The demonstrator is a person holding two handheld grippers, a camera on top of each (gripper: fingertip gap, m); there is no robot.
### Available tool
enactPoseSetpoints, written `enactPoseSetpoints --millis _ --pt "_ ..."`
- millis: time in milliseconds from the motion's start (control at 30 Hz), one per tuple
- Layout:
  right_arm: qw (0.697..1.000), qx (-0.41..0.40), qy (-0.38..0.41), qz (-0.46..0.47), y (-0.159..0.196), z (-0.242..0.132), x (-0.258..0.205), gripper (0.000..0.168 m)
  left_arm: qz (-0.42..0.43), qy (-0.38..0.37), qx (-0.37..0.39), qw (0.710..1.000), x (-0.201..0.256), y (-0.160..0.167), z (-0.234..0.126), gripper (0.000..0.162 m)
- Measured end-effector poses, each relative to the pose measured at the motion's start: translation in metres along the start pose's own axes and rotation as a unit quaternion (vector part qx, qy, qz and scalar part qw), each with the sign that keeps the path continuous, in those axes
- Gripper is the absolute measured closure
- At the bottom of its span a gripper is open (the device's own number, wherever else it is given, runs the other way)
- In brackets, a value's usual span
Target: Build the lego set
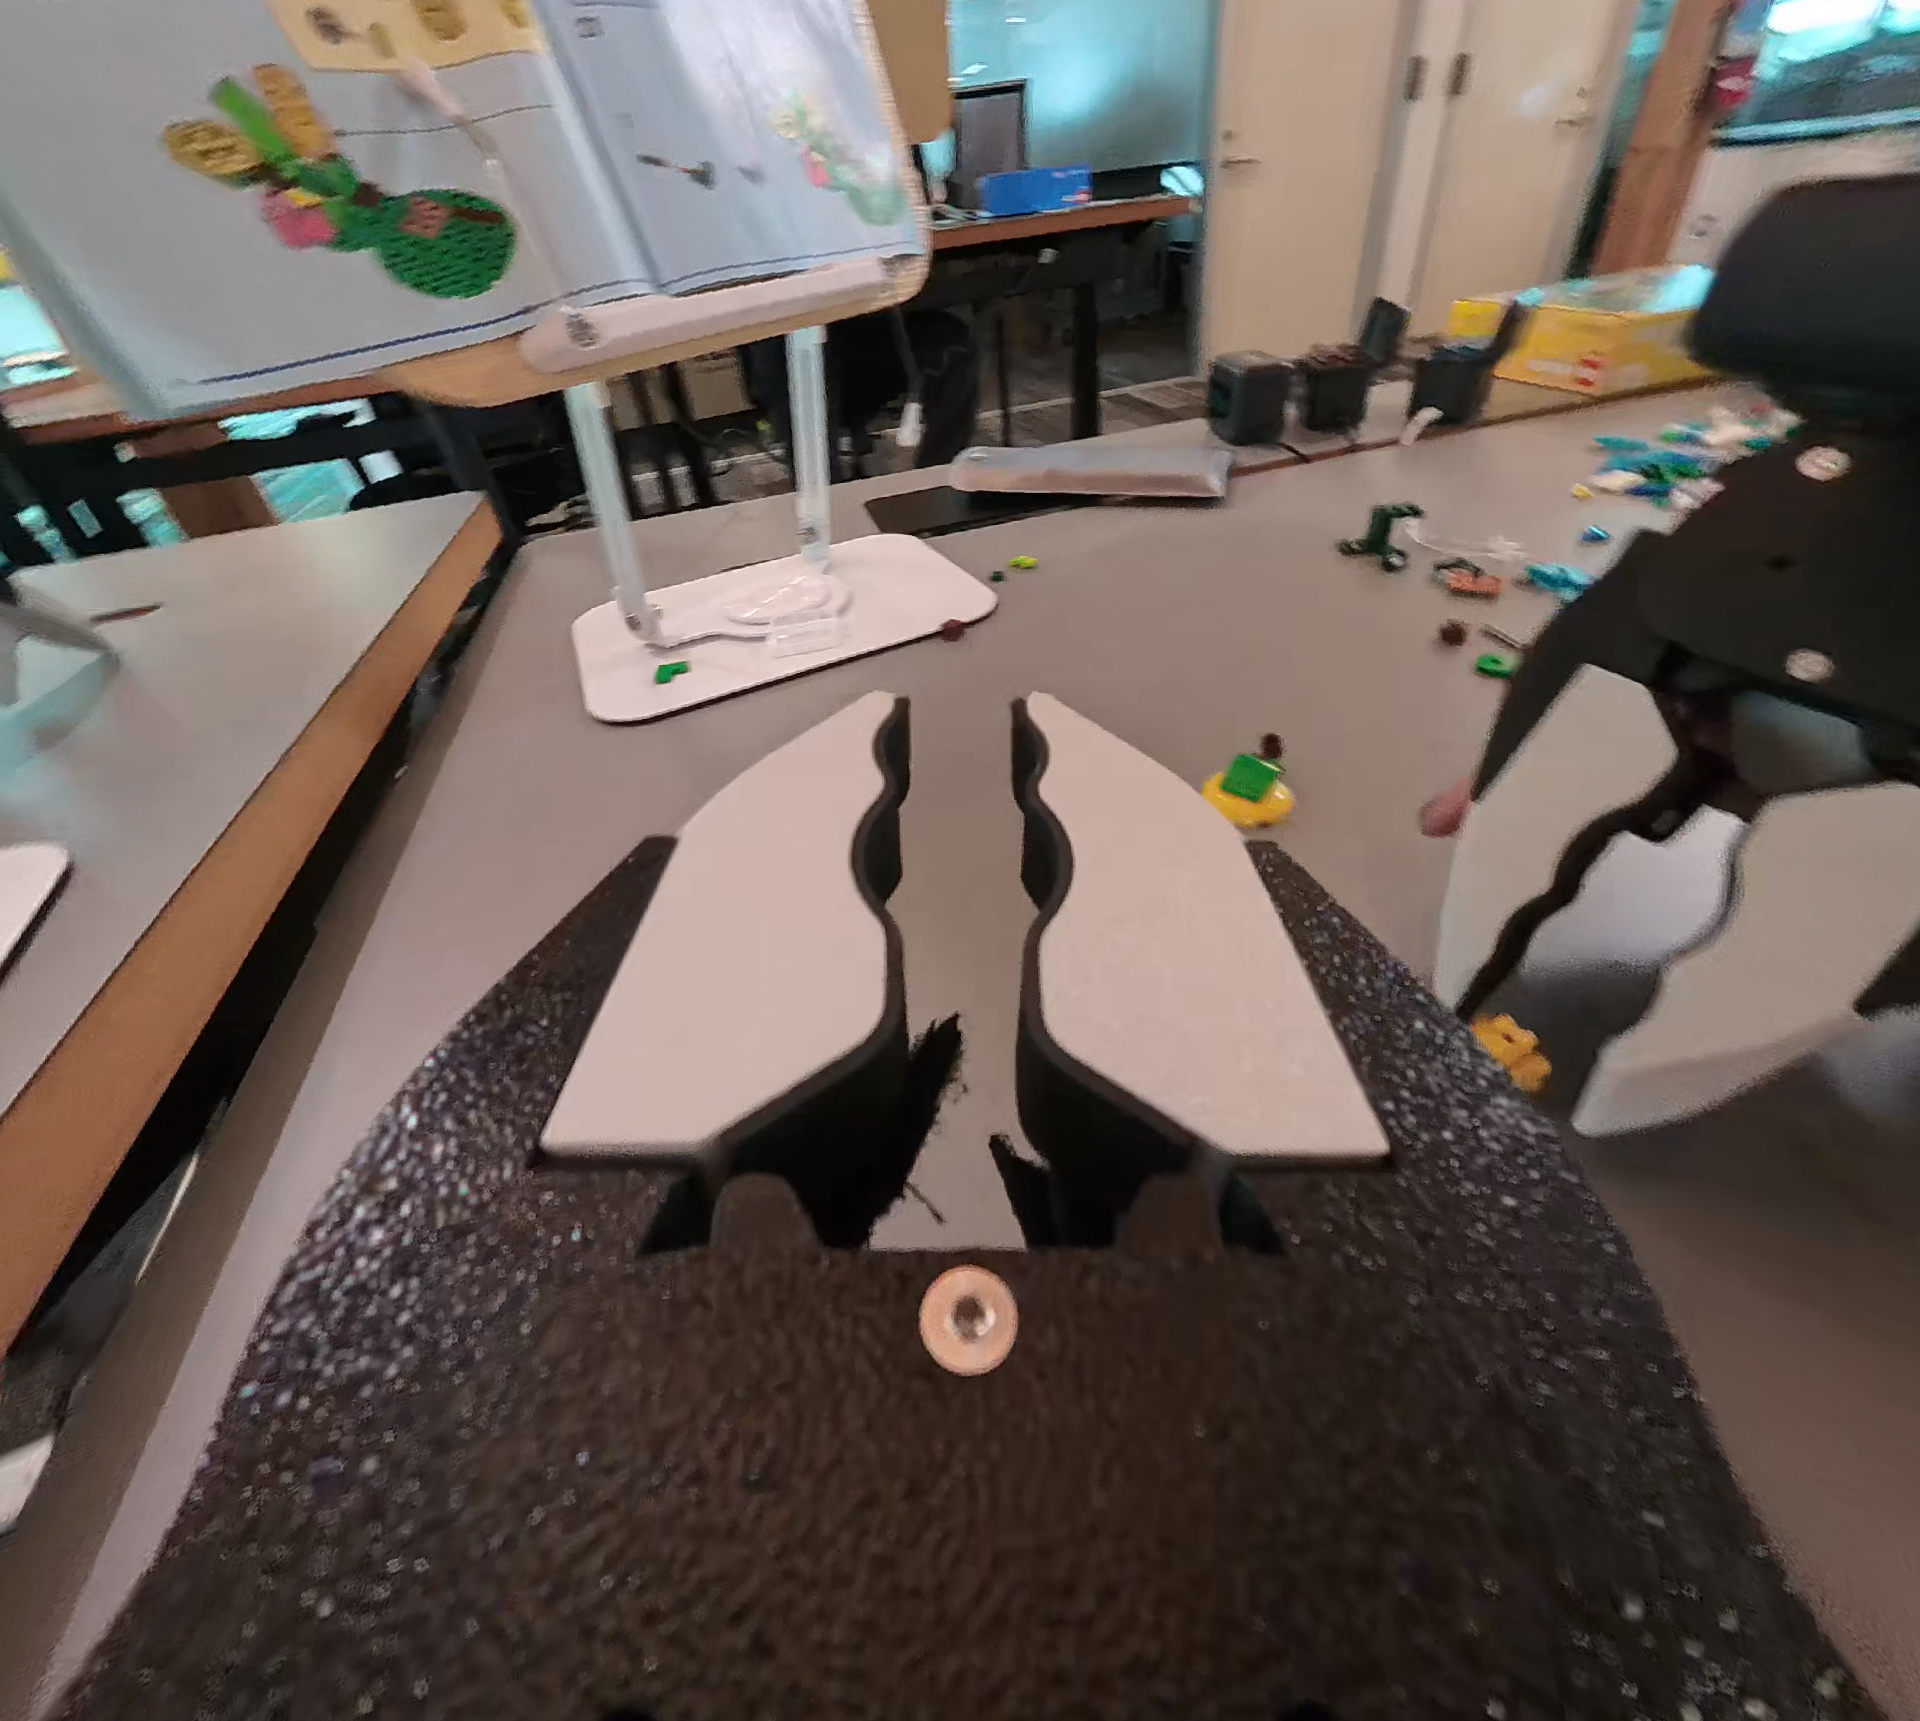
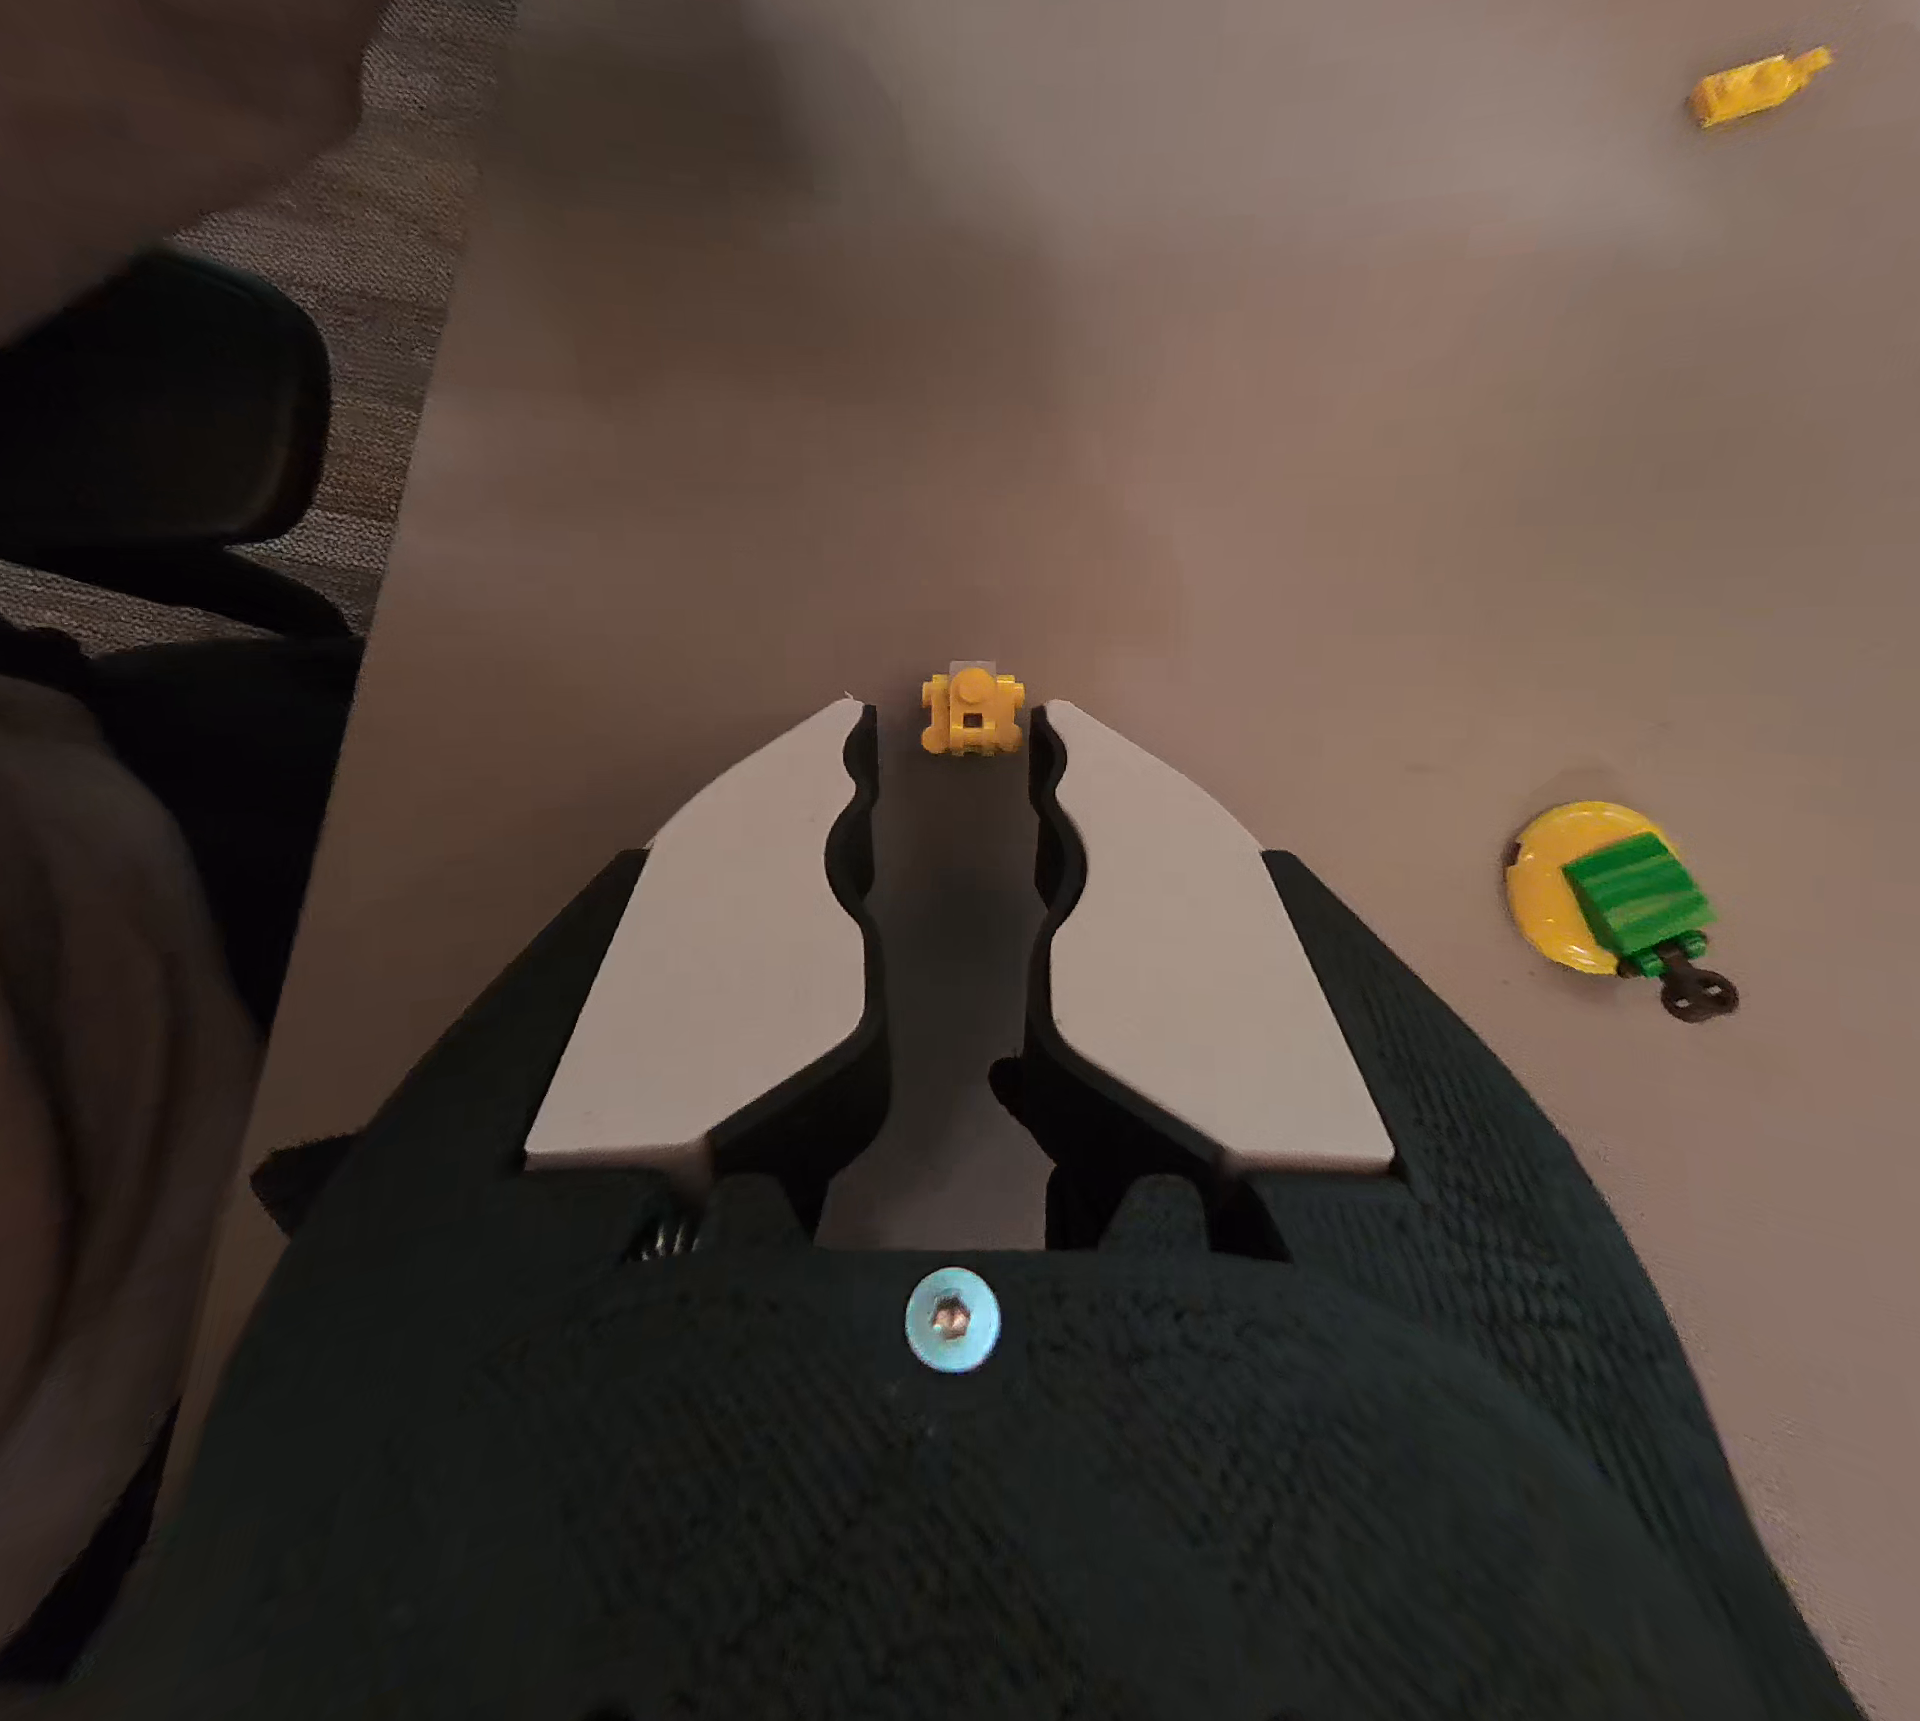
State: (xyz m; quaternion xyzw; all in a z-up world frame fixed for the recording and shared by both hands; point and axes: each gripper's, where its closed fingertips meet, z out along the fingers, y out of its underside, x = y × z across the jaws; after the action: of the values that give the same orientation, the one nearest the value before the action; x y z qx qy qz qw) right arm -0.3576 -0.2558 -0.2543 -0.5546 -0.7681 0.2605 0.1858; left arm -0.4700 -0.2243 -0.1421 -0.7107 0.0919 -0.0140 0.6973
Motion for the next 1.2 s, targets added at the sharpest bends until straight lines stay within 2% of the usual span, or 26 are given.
enactPoseSetpoints --millis 67,133,200,300,367,500,567,667,833,1033,1200 --pt "1.0 -0.007 0.001 -0.008 0.002 0.002 0.0 0.151 0.035 0.061 -0.011 0.997 0.02 0.004 -0.001 0.142" --pt "1.0 -0.006 -0.005 -0.012 0.001 0.002 -0.003 0.152 0.063 0.163 -0.04 0.984 0.05 0.015 -0.009 0.144" --pt "1.0 0.003 -0.004 -0.016 -0.001 -0.003 -0.001 0.152 0.035 0.226 -0.074 0.971 0.068 0.025 -0.014 0.136" --pt "0.998 0.023 0.02 -0.058 -0.009 -0.017 0.005 0.152 -0.034 0.307 -0.124 0.943 0.09 0.037 -0.019 0.115" --pt "0.993 0.031 0.043 -0.102 -0.017 -0.028 0.005 0.152 -0.035 0.314 -0.136 0.939 0.095 0.04 -0.017 0.105" --pt "0.991 0.015 0.029 -0.129 -0.023 -0.047 -0.001 0.152 0.157 0.249 -0.129 0.947 0.098 0.043 -0.005 0.107" --pt "0.992 0.009 0.026 -0.127 -0.027 -0.056 0.003 0.152 0.191 0.252 -0.118 0.941 0.111 0.038 0.001 0.106" --pt "0.986 -0.019 0.041 -0.159 -0.031 -0.066 0.011 0.152 0.194 0.269 -0.085 0.94 0.127 0.028 0.005 0.112" --pt "0.975 -0.065 0.042 -0.21 -0.028 -0.07 0.012 0.152 0.187 0.275 -0.066 0.941 0.13 0.021 0.004 0.134" --pt "0.964 -0.073 0.036 -0.254 -0.029 -0.064 0.008 0.152 0.19 0.281 -0.079 0.937 0.132 0.027 0.004 0.135" --pt "0.965 -0.071 0.029 -0.251 -0.029 -0.062 0.007 0.152 0.196 0.281 -0.082 0.936 0.131 0.029 0.005 0.144"
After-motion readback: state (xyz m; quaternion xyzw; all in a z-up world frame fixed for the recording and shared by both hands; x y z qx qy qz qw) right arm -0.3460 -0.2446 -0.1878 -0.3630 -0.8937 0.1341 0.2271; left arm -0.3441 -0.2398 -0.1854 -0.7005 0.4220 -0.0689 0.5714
